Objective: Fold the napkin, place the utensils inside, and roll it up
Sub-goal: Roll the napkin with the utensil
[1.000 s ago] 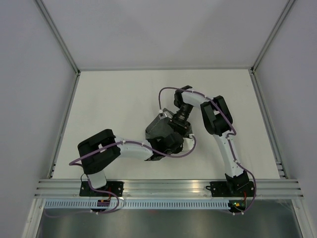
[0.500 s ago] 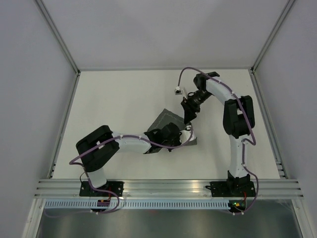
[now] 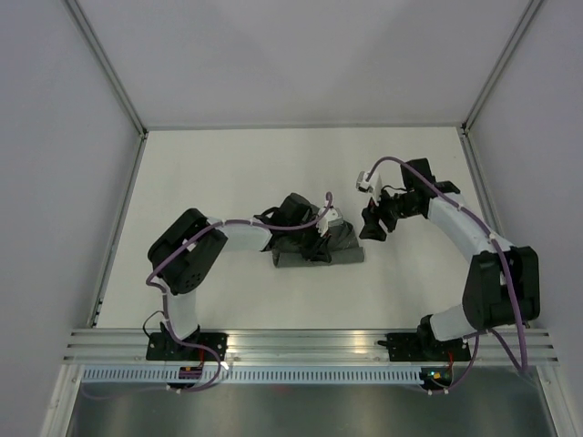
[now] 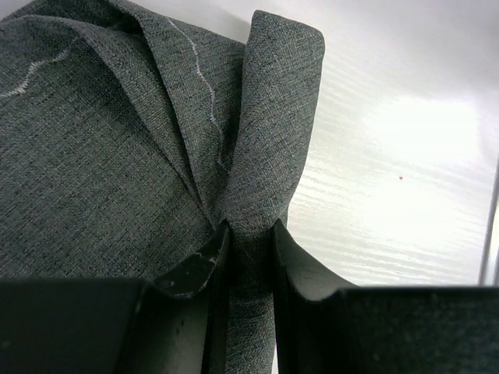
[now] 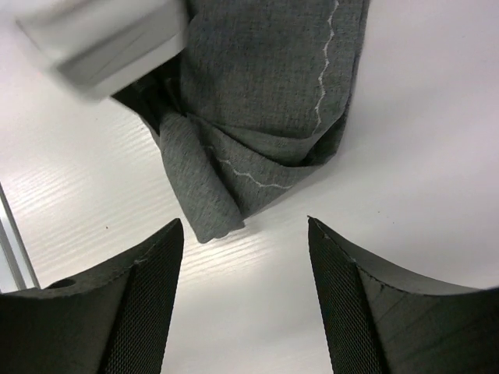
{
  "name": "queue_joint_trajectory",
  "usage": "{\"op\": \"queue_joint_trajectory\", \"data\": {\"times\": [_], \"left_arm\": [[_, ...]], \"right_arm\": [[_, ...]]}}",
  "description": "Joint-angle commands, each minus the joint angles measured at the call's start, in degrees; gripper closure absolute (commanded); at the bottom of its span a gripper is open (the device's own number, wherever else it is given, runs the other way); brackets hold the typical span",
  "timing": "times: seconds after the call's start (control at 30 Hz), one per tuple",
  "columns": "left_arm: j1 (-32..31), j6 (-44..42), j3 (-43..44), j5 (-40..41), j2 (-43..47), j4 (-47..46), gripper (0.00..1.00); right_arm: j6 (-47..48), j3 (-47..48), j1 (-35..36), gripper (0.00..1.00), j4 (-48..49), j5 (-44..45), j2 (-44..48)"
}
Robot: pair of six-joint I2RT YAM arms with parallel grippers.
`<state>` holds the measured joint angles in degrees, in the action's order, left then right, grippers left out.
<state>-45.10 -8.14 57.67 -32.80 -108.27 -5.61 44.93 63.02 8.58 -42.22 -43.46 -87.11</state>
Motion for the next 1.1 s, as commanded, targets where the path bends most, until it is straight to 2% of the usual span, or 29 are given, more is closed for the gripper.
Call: {"op": "queue_joint_trajectory", "data": {"times": [0.0, 0.17, 0.23, 0.37, 0.43, 0.7, 0.73, 0.8, 0.83, 0.93, 0.97, 1.03, 1.07], "left_arm": [[2.6, 4.2, -1.3, -9.6, -6.1, 10.4, 0.98], [5.1, 5.5, -0.2, -14.7, -8.3, 10.9, 0.98], [6.2, 5.9, 0.2, -16.1, -9.0, 10.8, 0.98], [6.9, 6.2, 0.6, -18.2, -10.1, 11.1, 0.98], [7.0, 6.2, 1.0, -18.7, -10.6, 11.6, 0.98], [7.8, 5.8, 2.4, -20.4, -11.5, 12.9, 0.98], [7.8, 5.8, 2.4, -20.6, -11.4, 13.0, 0.98], [8.0, 5.6, 2.6, -21.1, -11.3, 13.2, 0.98], [8.0, 5.7, 2.6, -21.2, -11.2, 13.2, 0.98], [8.1, 5.6, 2.9, -21.2, -10.1, 13.4, 0.98], [8.2, 5.6, 3.1, -21.0, -9.3, 13.4, 0.96], [8.3, 5.9, 3.8, -19.4, -8.0, 13.7, 0.89], [8.3, 5.9, 3.9, -18.6, -7.1, 13.6, 0.78]], "right_arm": [[4.7, -10.0, 1.9, 0.27, 13.4, -0.6, 7.8], [5.8, -23.6, 10.5, 0.25, 22.5, 9.4, 16.5], [5.5, -28.0, 17.1, 0.24, 28.7, 14.5, 18.7], [5.1, -33.1, 21.7, 0.23, 35.3, 22.3, 19.7], [5.4, -34.9, 24.5, 0.23, 38.5, 24.5, 19.7], [6.8, -36.3, 29.8, 0.26, 41.0, 29.5, 16.4], [7.1, -36.4, 30.1, 0.28, 41.2, 29.8, 15.5], [7.4, -36.2, 30.7, 0.40, 41.1, 30.1, 14.4], [7.6, -36.1, 30.9, 0.50, 41.0, 30.2, 13.6], [7.9, -35.7, 31.2, 0.63, 39.9, 30.3, 12.3], [8.0, -35.5, 31.5, 0.64, 38.7, 30.5, 12.0], [7.9, -33.9, 31.8, 0.69, 36.8, 31.4, 10.7], [7.6, -33.1, 31.9, 0.72, 34.4, 31.7, 10.1]]}}
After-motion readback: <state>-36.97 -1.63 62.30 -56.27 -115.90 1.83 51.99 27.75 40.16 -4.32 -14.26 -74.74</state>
